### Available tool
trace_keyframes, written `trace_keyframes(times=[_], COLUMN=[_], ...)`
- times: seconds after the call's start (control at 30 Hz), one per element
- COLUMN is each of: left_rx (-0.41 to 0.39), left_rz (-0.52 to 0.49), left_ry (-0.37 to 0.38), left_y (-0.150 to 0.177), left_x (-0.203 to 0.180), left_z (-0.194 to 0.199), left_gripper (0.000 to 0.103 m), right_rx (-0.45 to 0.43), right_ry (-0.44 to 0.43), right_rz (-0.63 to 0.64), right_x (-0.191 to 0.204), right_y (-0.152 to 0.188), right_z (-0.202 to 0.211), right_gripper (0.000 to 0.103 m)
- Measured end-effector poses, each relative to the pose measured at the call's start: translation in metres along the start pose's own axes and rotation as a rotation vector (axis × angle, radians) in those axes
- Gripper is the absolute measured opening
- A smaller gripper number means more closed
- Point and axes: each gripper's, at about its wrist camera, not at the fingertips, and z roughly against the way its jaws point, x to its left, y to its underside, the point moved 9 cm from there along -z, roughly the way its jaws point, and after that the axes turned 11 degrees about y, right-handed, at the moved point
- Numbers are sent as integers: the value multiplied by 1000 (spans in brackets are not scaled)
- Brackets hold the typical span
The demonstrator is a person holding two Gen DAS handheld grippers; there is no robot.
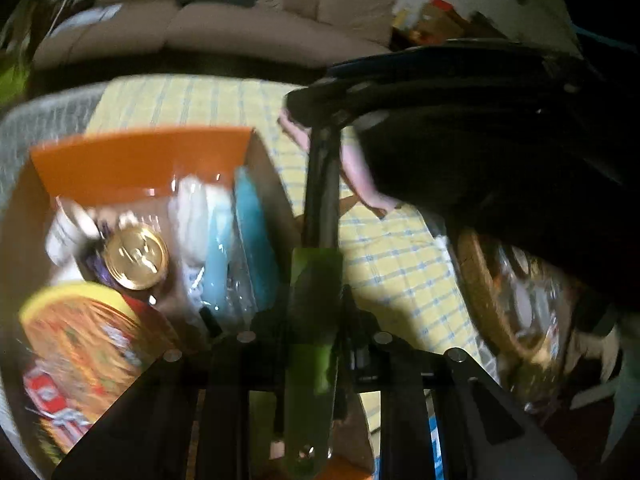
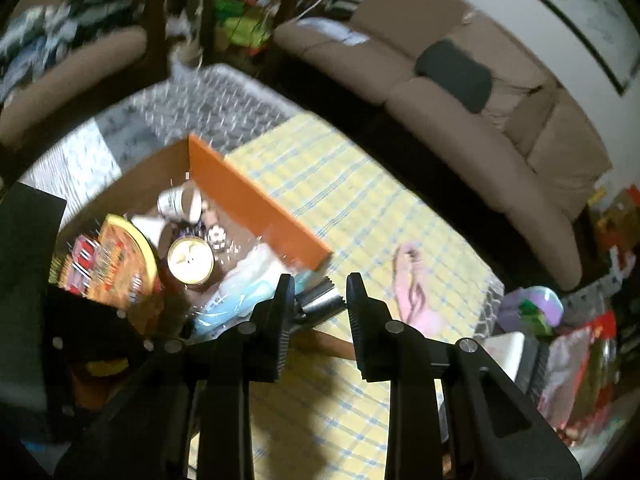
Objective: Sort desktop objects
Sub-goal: 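Lower the green-handled tool into the orange box and open the left tool, then move the right tool to the brown wooden paddle and grasp its blade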
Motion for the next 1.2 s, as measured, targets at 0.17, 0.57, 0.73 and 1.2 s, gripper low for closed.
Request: trace_keyframes(times=[0.17, 0.57, 0.73, 1.2], left_rx=[-28, -118, -34, -14], left_rz=[140, 132, -82, -40], left_ry=[5, 23, -2, 38], left_y=[-2, -22, -30, -56], left_x=[27, 21, -22, -39], left_z=[-8, 32, 17, -4], left_gripper=[34, 80, 83, 82], right_rx=[35, -25, 90, 96], right_ry=[-45, -176, -257, -388], right_rz=[52, -339, -617, -732], right_x=[27, -53, -109, -127], right_y=[-1, 23, 92, 143], right_z=[-34, -19, -35, -83], right_gripper=[25, 74, 74, 55])
